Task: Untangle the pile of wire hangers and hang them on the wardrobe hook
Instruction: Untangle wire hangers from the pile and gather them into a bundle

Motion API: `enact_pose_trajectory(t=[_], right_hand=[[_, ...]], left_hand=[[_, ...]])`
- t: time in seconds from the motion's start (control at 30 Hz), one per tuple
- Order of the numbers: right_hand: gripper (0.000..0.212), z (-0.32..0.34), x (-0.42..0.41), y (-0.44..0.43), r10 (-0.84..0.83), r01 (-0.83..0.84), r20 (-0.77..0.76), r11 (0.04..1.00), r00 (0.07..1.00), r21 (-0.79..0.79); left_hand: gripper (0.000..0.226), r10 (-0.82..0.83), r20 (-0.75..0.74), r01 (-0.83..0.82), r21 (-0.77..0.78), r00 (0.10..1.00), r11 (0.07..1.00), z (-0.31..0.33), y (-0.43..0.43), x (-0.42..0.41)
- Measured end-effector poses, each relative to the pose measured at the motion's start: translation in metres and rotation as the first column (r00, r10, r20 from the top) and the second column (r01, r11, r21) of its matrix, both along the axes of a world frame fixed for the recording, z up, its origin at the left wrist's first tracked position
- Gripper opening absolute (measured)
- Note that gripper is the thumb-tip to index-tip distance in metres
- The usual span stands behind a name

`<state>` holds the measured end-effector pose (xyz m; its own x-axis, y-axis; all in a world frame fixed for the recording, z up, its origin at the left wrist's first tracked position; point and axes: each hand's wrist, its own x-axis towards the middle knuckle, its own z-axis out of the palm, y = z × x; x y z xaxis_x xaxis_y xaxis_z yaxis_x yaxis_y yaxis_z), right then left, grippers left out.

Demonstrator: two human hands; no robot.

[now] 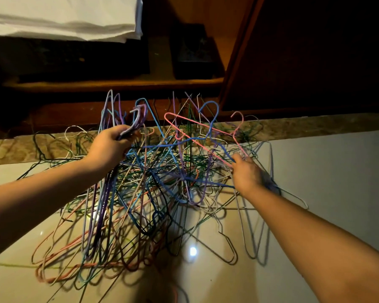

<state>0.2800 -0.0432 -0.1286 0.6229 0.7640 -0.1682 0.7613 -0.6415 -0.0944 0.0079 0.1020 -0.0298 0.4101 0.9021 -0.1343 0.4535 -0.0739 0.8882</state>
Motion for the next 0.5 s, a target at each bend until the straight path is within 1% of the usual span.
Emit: enact_pose_trajectory(t=[0.1,0.17,0.27,0.37,0.5], right_hand=[[0.026,-0.004,-0.001,0.003,0.025,-0.025,-0.016,1.000,1.000,0.009],[0.021,-0.007,0.002,0.004,0.008,-0.005,-0.038,0.997,0.999,0.083],[0.019,-0.003,0.006,0.006,-0.048,0.116,-0.257,0.959,0.965,0.260],[0.012,0.003,0.008,0.002,-0.008,0.181,-0.381,0.888,0.925,0.422],[0.007,0.021,0.005,0.004,0.074,0.316,-0.601,0.796,0.796,0.516]], left_hand=[[0.026,-0.007,-0.004,0.007,-0.003,1.000,1.000,-0.001,0.001,0.000],[0.025,-0.008,0.009,0.008,-0.011,1.000,1.000,-0.001,0.001,0.000],[0.019,0.006,0.020,-0.006,-0.015,1.000,1.000,-0.002,0.003,-0.001],[0.019,0.036,0.015,-0.036,-0.001,0.999,0.999,0.000,0.005,-0.001],[0.027,0.071,0.057,-0.070,-0.022,0.996,0.997,0.006,0.006,0.000]])
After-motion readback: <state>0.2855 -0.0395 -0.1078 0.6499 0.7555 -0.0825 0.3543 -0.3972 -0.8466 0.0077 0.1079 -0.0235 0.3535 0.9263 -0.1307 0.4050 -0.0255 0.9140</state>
